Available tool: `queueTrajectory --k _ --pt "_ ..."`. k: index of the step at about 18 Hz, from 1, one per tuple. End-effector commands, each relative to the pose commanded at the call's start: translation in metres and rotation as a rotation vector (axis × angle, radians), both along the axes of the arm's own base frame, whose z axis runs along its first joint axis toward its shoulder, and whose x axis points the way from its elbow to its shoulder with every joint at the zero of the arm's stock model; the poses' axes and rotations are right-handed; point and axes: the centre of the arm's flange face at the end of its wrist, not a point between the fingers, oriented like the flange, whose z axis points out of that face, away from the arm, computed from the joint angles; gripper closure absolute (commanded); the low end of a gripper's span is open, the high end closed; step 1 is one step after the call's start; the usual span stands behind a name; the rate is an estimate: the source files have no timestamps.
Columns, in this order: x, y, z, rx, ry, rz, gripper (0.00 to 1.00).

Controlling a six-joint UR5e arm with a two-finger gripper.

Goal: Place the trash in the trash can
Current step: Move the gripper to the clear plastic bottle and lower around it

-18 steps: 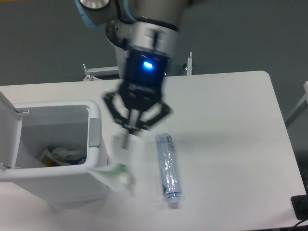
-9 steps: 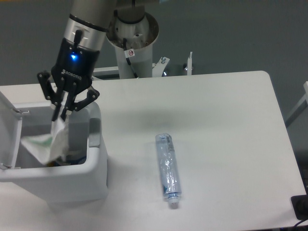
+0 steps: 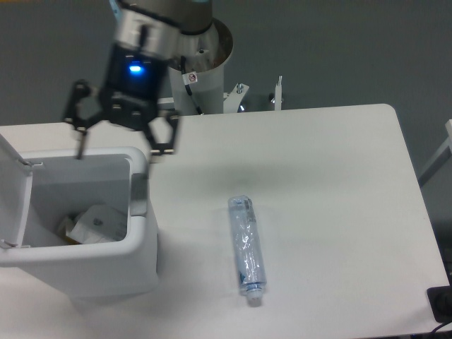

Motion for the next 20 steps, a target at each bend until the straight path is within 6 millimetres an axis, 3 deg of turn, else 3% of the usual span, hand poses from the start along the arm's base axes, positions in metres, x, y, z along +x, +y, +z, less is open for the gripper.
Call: queueTrajectory --k 2,4,9,12,19,20 --pt "-0.044 -0.002 -0.02 -0.028 -0.03 0.054 0.0" --pt "-0.078 0.01 -0.082 -0.143 -0.133 0.06 0.0" --pt "-0.127 0.034 -0.157 -0.28 -0.131 0.074 0.0" --pt "-0.133 0.043 -0.22 -0.409 -0.09 0.01 0.0" --pt "-0.13 0.07 -0.312 -0.596 -0.065 -0.03 0.0" --pt "-0.122 0.077 -0.322 -0.611 -0.063 -0.048 0.0"
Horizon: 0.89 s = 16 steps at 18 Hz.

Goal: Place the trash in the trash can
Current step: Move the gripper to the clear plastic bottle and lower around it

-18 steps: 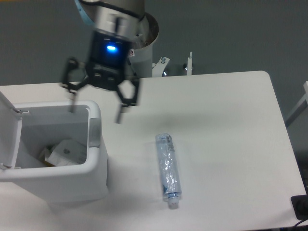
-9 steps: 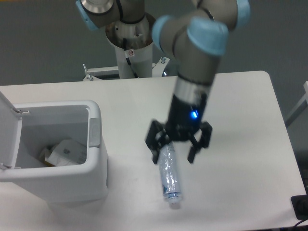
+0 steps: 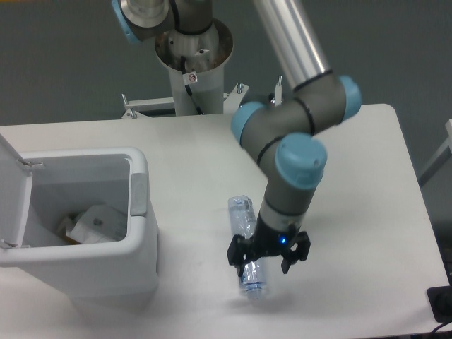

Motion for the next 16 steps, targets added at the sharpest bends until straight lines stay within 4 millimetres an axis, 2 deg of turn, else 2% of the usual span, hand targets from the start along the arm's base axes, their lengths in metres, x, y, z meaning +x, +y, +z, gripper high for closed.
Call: queueTrajectory --k 3,10,11,14,16 --pt "0.0 0.0 -0.014 -0.014 0.012 -0.009 0.0" --pt "0.007 -0.002 -0.03 -0.063 0.026 -0.049 0.0" --pt "0.008 -0.003 -0.032 -0.078 0.036 -0.052 0.03" --pt "0.01 -0.003 -0.029 -0.076 0.038 -0.054 0.22" --pt "0.01 -0.002 -0.029 -0.077 0.039 -0.057 0.26"
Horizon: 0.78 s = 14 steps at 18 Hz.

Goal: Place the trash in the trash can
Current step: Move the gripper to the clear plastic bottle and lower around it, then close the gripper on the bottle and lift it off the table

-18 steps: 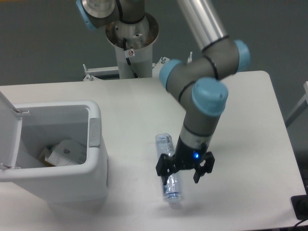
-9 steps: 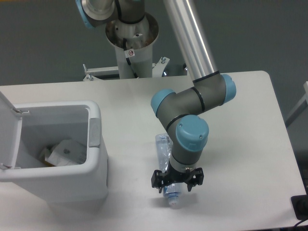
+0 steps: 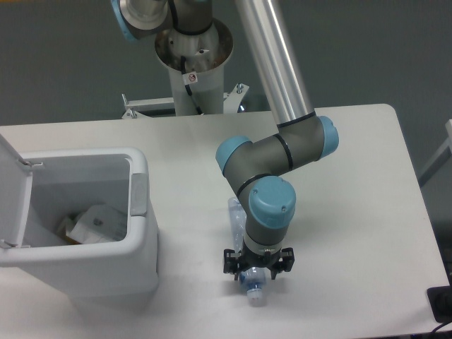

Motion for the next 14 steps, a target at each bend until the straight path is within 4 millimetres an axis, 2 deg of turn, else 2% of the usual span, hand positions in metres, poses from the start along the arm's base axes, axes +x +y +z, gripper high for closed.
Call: queueTrajectory --k 7,9,11,14 --pt "0.004 -0.002 -0.003 -0.006 -0.004 -0.026 0.37" --pt "0.004 -0.002 0.002 0.001 0.002 -0.038 0.37" --pt "0.003 -0.002 0.003 0.003 0.004 -0.037 0.42" --pt "0.003 -0.002 0.018 0.022 0.019 -0.039 0.4"
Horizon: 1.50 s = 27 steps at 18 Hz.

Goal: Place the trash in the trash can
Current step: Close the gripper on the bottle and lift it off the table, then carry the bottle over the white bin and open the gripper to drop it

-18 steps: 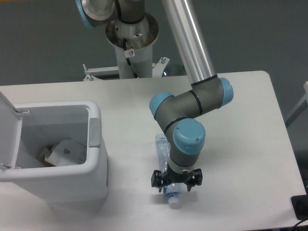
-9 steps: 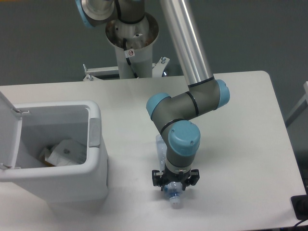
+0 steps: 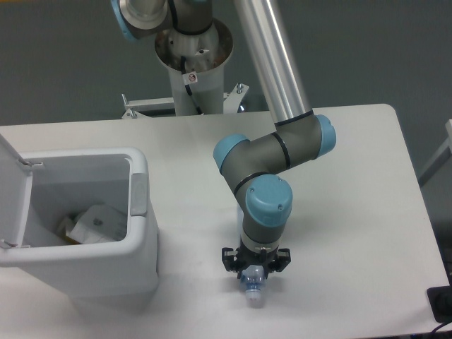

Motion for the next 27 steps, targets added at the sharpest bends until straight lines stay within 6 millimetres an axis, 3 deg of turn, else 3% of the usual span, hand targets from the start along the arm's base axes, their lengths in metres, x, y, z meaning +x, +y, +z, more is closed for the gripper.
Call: queueTrajectory --k 2,5,7,10,14,17,21,24,27 --pt "-0.002 0.0 0.031 0.038 0.03 -0.003 0.4" --pt "-0.013 0.008 0.102 0.234 0.046 0.018 0.4" --pt "-0.03 0.006 0.179 0.416 0.027 0.103 0.4" --pt "-0.037 0.007 0.261 0.589 0.027 0.141 0.4" --pt "-0.018 -0.003 0.34 0.713 0.059 0.182 0.4" --pt "0.021 -0.011 0.39 0.797 0.049 0.142 0.4" --pt "0.095 0.02 0.404 0.816 -0.003 0.05 0.4" --pt "0.124 0.028 0.412 0.823 -0.013 0.01 0.4" --pt "0.168 0.048 0.398 0.801 -0.058 -0.052 0.4"
